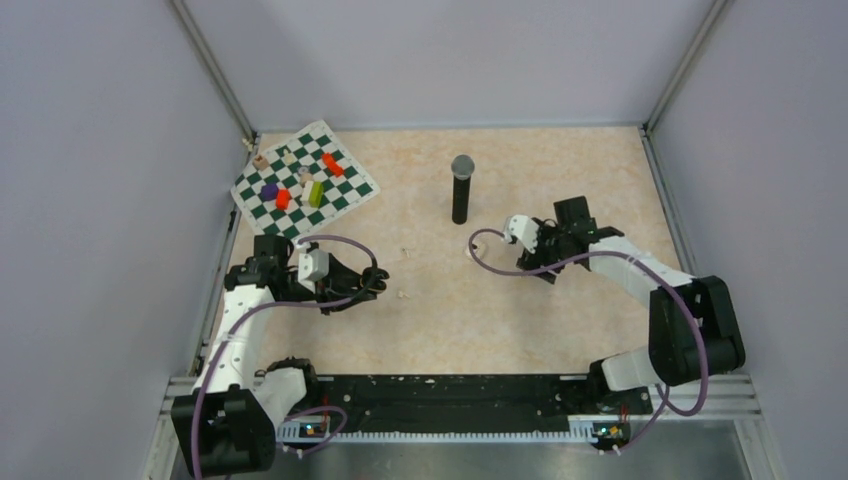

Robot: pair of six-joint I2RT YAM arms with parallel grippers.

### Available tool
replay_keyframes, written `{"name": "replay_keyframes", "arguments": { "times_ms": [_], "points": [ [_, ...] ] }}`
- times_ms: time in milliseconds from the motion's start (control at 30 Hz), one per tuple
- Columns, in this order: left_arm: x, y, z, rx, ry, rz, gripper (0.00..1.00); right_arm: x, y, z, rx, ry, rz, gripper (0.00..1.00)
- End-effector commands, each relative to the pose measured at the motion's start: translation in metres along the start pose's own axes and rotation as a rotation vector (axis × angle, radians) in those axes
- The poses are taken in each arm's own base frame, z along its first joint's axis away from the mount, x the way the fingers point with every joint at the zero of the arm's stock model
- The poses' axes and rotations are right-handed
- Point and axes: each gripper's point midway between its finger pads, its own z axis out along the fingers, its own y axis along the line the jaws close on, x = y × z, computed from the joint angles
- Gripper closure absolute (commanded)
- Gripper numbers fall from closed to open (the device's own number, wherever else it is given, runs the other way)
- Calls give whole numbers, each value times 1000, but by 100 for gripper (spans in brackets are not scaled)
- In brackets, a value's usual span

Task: Insert the wireless bluetooth earbuds into the charging case
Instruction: Place the earbud at the center of the board, then pick up the earbud from the center of the board.

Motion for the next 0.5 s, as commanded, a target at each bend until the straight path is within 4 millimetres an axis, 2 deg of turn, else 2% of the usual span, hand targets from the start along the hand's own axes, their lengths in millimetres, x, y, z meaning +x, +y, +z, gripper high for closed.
{"name": "replay_keyframes", "arguments": {
  "times_ms": [0,167,300,467],
  "points": [
    [-35,-4,3,35,-142,54,100,-32,-6,-30,-82,-168,178,31],
    [-35,-4,3,35,-144,56,100,-33,-2,-21,-189,-214,389,33],
    [-35,-5,3,35,-144,60,100,-25,-5,-5,-252,-186,569,38],
    [-35,-5,3,34,-144,61,100,-15,-8,4,-309,-168,707,42]
  ]
}}
